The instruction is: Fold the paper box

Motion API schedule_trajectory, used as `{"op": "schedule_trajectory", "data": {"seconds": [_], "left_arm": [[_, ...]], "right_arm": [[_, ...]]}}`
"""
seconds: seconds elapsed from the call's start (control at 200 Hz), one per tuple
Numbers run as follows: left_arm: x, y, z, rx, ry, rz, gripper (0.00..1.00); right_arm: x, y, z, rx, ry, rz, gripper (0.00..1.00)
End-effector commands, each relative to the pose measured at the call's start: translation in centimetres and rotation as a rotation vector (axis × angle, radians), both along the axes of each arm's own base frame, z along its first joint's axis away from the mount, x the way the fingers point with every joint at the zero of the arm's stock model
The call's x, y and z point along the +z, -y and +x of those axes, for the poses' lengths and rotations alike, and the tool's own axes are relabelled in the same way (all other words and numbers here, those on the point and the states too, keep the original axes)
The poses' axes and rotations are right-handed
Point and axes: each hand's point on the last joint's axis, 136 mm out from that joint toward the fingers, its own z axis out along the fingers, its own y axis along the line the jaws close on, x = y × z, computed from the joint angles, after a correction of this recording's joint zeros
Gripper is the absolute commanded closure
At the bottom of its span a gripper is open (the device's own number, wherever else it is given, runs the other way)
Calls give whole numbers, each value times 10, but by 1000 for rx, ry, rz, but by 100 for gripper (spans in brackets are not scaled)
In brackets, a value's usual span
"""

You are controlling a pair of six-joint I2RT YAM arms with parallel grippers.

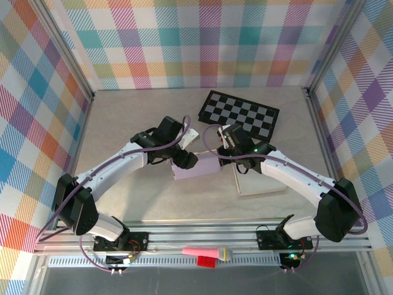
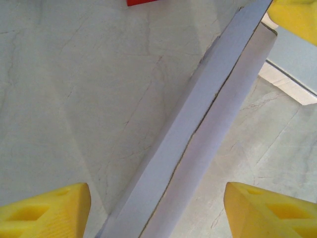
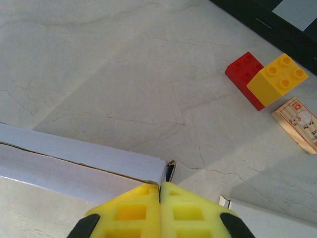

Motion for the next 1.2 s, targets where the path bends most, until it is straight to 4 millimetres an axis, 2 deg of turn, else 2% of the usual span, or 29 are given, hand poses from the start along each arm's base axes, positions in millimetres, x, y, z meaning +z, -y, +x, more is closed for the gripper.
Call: {"op": "schedule_trajectory", "data": {"seconds": [0.0,0.115,0.215,0.305,0.395,0.49,0.565,0.7,0.845,0.985,1.195], "left_arm": [[17,-6,6,65,39,-44,30],[40,-30,13,206,88,-39,37],[55,-66,11,408,81,-28,49],[57,-96,-5,569,-2,-23,59],[48,-110,-29,620,-117,1,61],[37,-110,-49,594,-213,19,60],[32,-108,-54,573,-238,18,58],[29,-101,-41,565,-240,7,56],[20,-85,-32,516,-292,0,60],[9,-86,-29,499,-298,44,62],[10,-81,-21,487,-282,32,67]], "right_arm": [[-4,-2,-4,-12,-37,-18,100],[-5,-3,-5,-12,-40,-22,100],[-7,-4,-5,-11,-43,-25,100],[-7,-4,-5,-12,-48,-29,100],[-8,-5,-4,-9,-50,-27,100],[-7,-6,-4,-7,-49,-30,100],[-8,-6,-5,-2,-51,-33,100],[-10,-6,-6,-1,-59,-33,100],[-9,-5,-7,2,-58,-33,100],[-8,-4,-8,2,-59,-33,100],[-9,-3,-10,4,-62,-34,100]]}}
